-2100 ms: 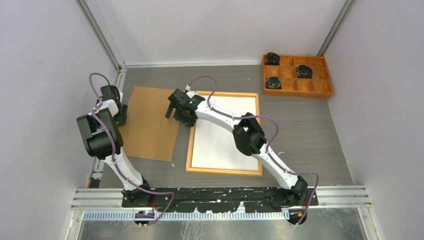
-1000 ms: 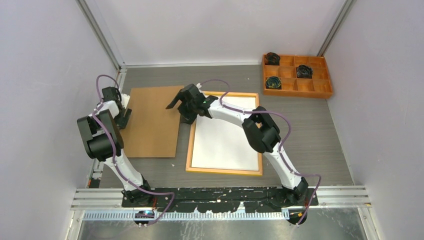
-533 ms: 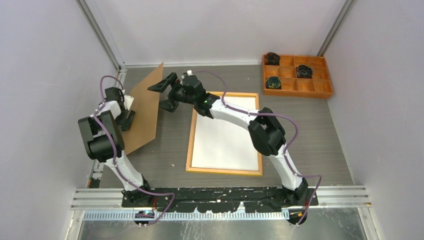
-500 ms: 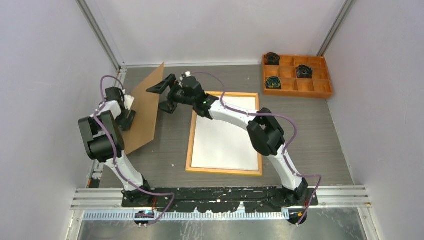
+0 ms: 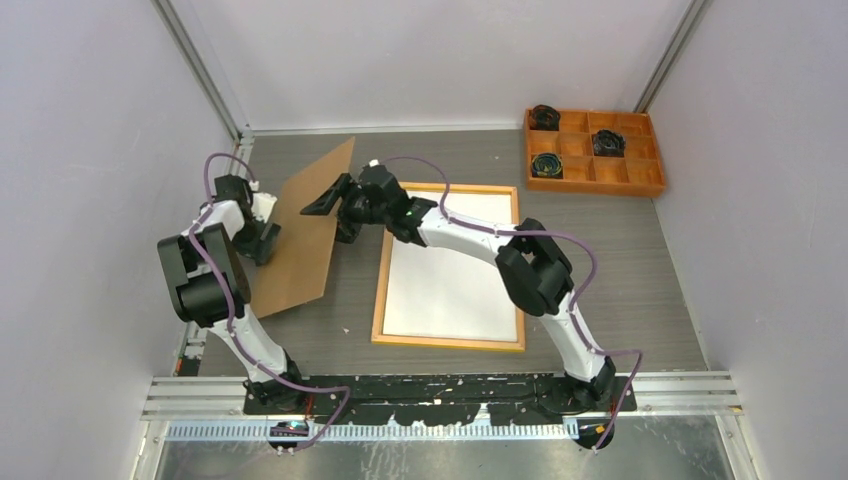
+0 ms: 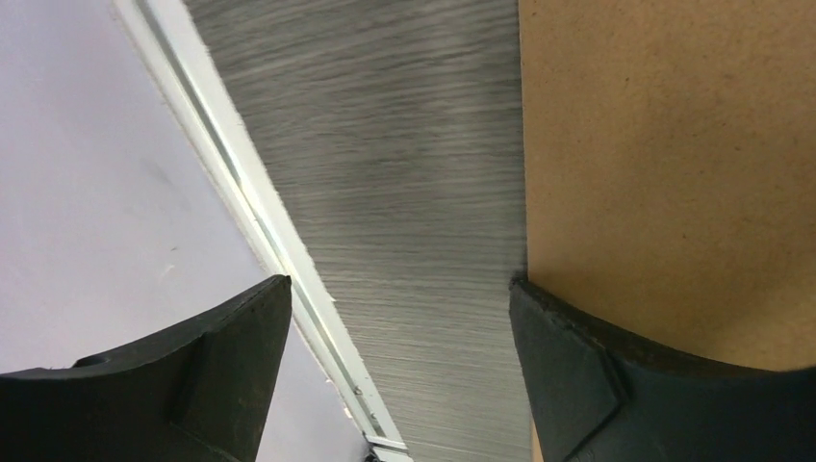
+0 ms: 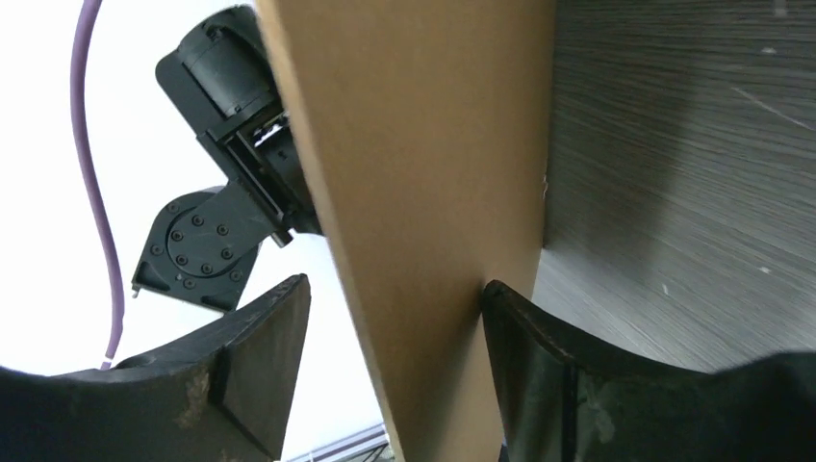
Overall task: Put the photo into the frame
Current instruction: Turn over the photo frame item at the center of the board.
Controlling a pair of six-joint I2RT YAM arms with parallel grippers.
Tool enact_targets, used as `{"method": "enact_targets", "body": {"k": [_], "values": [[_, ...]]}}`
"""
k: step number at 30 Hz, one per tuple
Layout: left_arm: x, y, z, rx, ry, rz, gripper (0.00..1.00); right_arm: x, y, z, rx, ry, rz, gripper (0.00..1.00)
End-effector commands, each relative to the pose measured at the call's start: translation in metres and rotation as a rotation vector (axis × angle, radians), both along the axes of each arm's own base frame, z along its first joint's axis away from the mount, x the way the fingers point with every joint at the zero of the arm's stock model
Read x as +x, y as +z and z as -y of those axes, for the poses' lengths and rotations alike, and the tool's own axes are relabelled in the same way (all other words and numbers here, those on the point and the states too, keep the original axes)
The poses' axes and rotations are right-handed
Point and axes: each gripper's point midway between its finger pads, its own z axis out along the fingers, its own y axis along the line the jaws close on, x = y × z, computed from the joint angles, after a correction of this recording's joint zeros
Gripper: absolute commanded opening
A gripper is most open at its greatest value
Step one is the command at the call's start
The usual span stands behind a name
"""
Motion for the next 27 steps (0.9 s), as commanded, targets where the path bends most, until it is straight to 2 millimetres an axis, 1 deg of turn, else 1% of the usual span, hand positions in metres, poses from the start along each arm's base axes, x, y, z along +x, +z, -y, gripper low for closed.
{"method": "enact_targets", "body": {"k": [1,3,6,7,9,12,13,17,20,21,25,27], "values": [[-0.019,0.001,0.048,-0.196,-0.061,-0.055,0.91,-0.004,0.064,0.024,-0.004,-0.034,0.146,0.64],[-0.015,0.014,0.065,-0.246,-0.107,-0.023,0.99,-0.005,0.058,0.028,-0.041,-0.038,0.143,0.53],[-0.014,0.037,0.092,-0.326,-0.169,0.010,1.00,-0.006,0.046,0.034,-0.090,-0.040,0.127,0.35],[-0.015,0.044,0.101,-0.360,-0.186,0.016,1.00,-0.005,0.043,0.036,-0.107,-0.044,0.124,0.29],[-0.018,0.057,0.119,-0.425,-0.226,0.022,1.00,-0.002,0.037,0.040,-0.135,-0.056,0.115,0.19],[-0.021,0.083,0.142,-0.499,-0.320,0.084,1.00,0.012,0.036,0.050,-0.161,-0.084,0.109,0.04],[-0.024,0.093,0.149,-0.521,-0.360,0.111,1.00,0.019,0.038,0.054,-0.163,-0.095,0.110,0.01],[-0.044,0.131,0.182,-0.597,-0.587,0.244,1.00,0.054,0.053,0.076,-0.155,-0.167,0.111,0.01],[-0.065,0.153,0.200,-0.585,-0.741,0.350,1.00,0.076,0.063,0.091,-0.148,-0.211,0.114,0.01],[-0.070,0.160,0.203,-0.575,-0.778,0.380,1.00,0.082,0.065,0.094,-0.138,-0.218,0.105,0.01],[-0.090,0.177,0.217,-0.564,-0.894,0.443,1.00,0.104,0.075,0.103,-0.100,-0.246,0.071,0.01],[-0.100,0.184,0.222,-0.551,-0.956,0.464,1.00,0.110,0.077,0.106,-0.103,-0.247,0.055,0.01]]}}
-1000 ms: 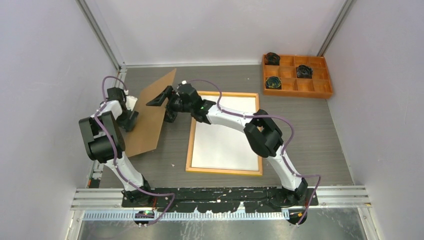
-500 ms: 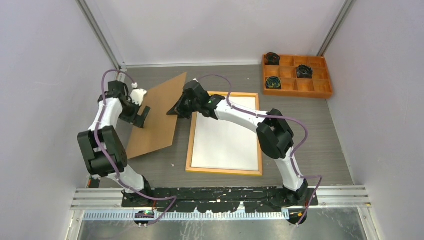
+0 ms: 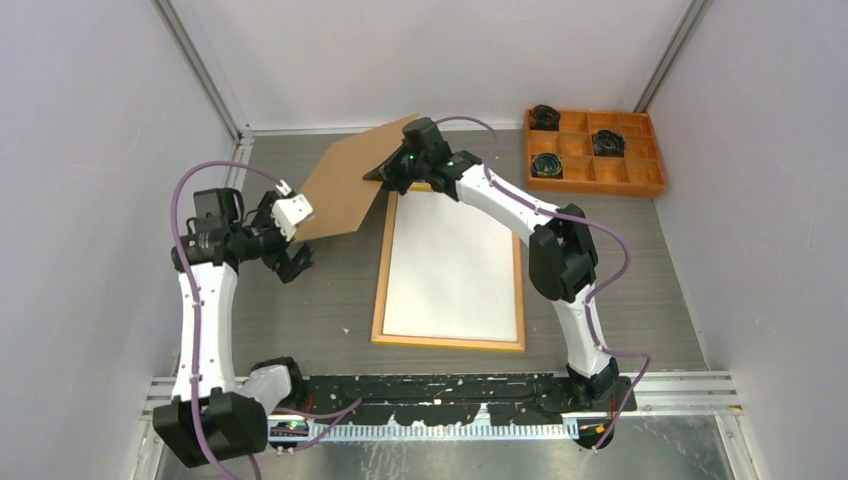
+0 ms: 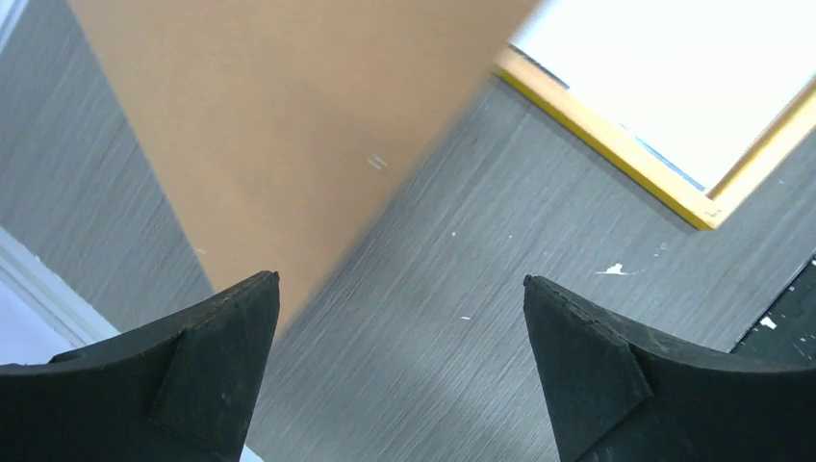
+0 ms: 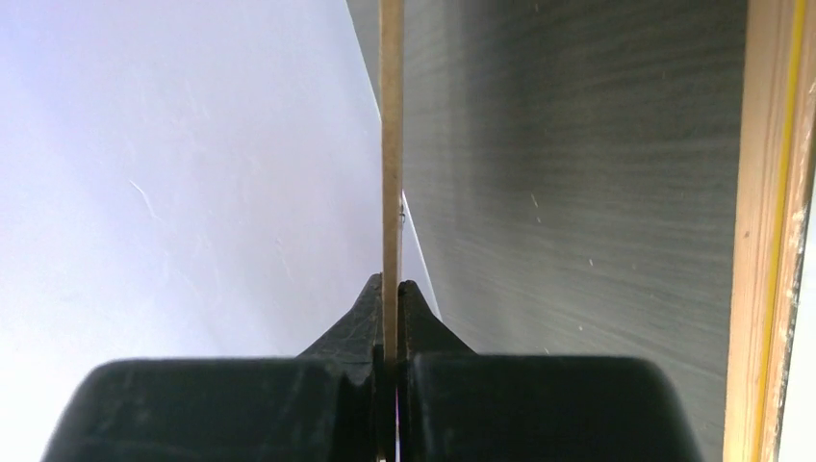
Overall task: Put the photo into the frame
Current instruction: Turn over the photo frame item at the center of the board.
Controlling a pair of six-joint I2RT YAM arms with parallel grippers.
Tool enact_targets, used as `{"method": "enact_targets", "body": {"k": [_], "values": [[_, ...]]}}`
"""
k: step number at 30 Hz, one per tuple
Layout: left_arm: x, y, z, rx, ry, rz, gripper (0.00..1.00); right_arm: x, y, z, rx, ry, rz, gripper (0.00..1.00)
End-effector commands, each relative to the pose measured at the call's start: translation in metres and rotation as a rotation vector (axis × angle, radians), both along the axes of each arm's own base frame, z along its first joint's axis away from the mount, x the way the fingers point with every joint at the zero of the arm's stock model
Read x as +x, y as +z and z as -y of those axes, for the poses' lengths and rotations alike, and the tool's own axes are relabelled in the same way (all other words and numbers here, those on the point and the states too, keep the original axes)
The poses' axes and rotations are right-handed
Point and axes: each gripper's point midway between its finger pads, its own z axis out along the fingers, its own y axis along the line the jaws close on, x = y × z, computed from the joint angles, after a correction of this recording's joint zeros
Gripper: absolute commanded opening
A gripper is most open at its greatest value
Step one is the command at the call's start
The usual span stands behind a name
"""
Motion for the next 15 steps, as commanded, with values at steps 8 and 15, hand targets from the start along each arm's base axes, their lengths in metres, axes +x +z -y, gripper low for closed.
{"method": "enact_targets", "body": {"k": [8,15], "values": [[-0.004,0.045,0.023,0.018,-0.141,0.391,0.97,0.006,0.086,0.000,0.195,0.027,0.054,0.01],[0.013,0.062,0.030,0.106,-0.171,0.585,0.90,-0.012,0.086,-0.005,0.255,0.047,-0.012,0.01]]}}
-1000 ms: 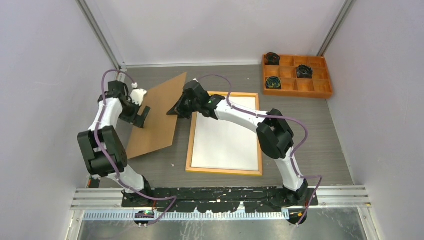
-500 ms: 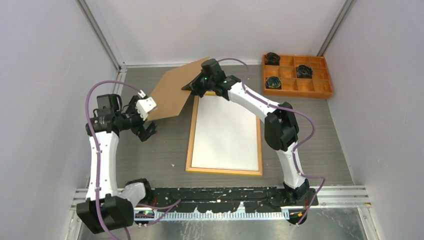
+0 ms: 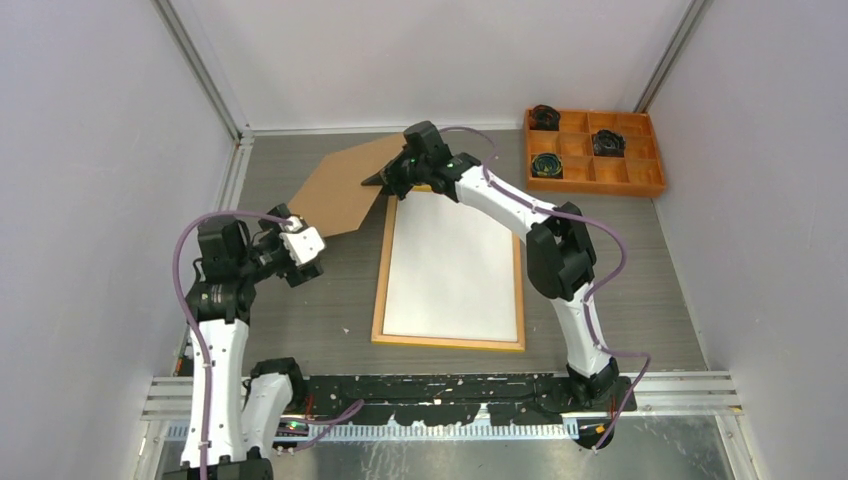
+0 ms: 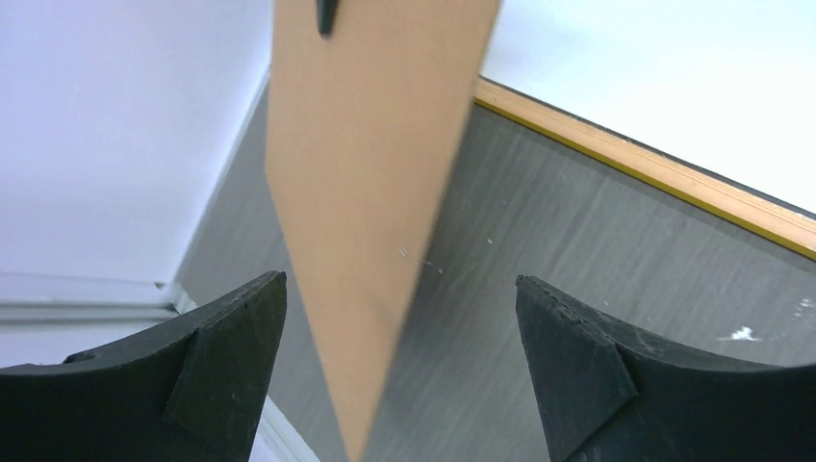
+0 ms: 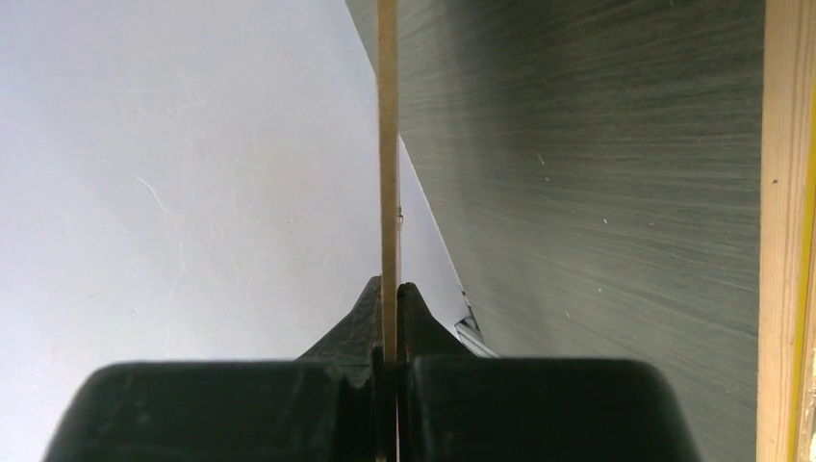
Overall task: Put the photo into the frame
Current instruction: Turn over the photo frame item at the center of the board.
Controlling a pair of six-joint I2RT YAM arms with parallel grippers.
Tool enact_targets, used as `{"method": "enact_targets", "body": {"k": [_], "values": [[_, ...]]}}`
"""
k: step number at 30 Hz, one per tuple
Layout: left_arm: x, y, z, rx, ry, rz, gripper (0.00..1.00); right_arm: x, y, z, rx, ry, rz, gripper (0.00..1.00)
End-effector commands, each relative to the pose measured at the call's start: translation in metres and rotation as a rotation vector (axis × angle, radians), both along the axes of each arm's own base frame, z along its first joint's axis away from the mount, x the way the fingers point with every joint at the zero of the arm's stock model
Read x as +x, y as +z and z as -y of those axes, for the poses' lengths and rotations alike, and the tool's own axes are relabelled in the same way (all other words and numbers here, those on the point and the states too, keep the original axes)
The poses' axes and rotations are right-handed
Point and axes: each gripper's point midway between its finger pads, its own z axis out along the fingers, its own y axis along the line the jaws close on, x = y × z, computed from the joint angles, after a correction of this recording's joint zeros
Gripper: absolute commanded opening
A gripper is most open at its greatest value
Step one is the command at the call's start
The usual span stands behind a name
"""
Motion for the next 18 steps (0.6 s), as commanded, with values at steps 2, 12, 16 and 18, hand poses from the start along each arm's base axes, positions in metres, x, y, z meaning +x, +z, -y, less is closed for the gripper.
{"method": "enact_targets", "body": {"k": [2,12,16,18], "values": [[0.023,0.031,0.010,0.037,-0.047,0.173,0.87,-0.025,0.092,-0.013,0.213,0.053,0.092,0.01],[0.009,0.026,0.028,0.064,-0.160,0.106,0.72,-0.044,0.108,-0.029,0.279,0.063,0.068,0.01],[0.023,0.037,0.021,0.065,-0.095,0.162,0.53,-0.052,0.110,-0.033,0.280,0.074,0.062,0.01],[0.026,0.041,0.019,0.073,-0.082,0.176,0.37,-0.056,0.112,-0.032,0.282,0.082,0.065,0.01]]}}
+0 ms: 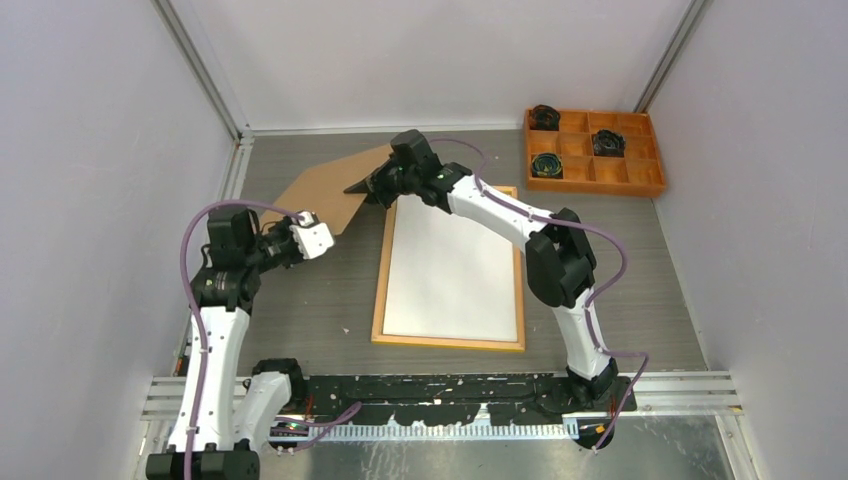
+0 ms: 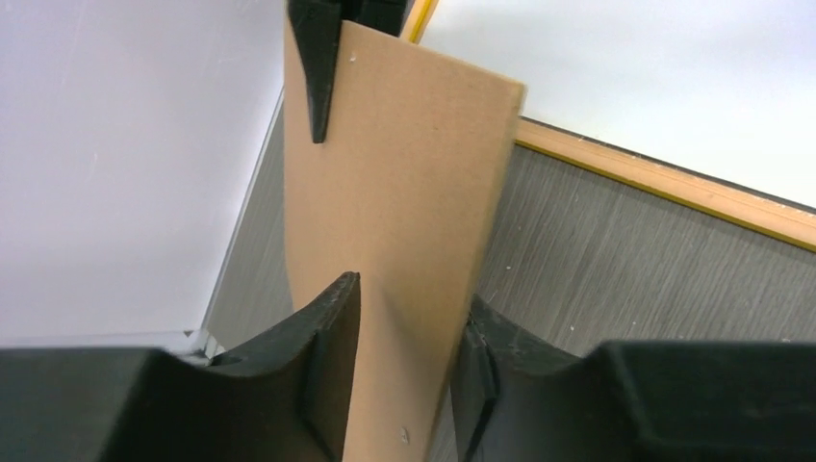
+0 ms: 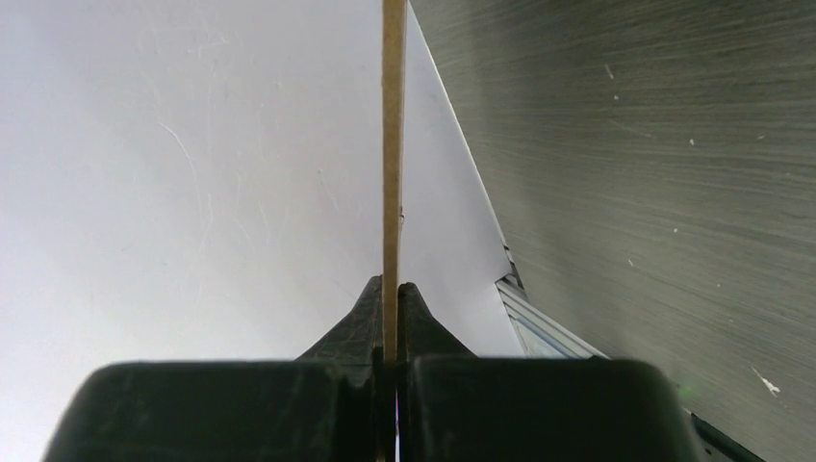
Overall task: Put the photo into the frame
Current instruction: Turn over the photo frame item at the center of the board.
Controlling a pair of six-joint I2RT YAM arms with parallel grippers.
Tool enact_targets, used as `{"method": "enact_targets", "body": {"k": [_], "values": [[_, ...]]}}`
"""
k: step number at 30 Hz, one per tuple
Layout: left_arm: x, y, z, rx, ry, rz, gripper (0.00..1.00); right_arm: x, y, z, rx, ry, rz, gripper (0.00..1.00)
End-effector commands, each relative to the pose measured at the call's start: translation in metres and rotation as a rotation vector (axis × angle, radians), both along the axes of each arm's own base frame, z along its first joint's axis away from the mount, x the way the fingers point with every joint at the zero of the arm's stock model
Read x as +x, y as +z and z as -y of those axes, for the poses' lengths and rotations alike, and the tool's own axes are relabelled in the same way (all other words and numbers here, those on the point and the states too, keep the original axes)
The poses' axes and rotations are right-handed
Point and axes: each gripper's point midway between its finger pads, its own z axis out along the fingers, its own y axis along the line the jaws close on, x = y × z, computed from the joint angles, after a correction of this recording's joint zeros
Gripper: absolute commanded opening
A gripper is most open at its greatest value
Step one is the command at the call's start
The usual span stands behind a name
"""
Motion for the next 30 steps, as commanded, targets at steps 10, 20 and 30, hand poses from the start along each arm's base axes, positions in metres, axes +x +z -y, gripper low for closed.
{"method": "enact_targets", "body": {"k": [10,20,30], "values": [[0.018,0.052,-0.014,0.071,0.063,0.177,0.01,-0.039,0.095,0.034,0.083,0.177,0.271,0.72],[-0.028,0.078,0.019,0.036,-0.171,0.046,0.00,-0.069,0.117,0.153,-0.432,0.411,0.923,0.98],[-0.082,0.086,0.034,0.047,-0.340,-0.073,0.00,-0.142,0.106,0.165,-0.481,0.742,1.502,0.97]]}}
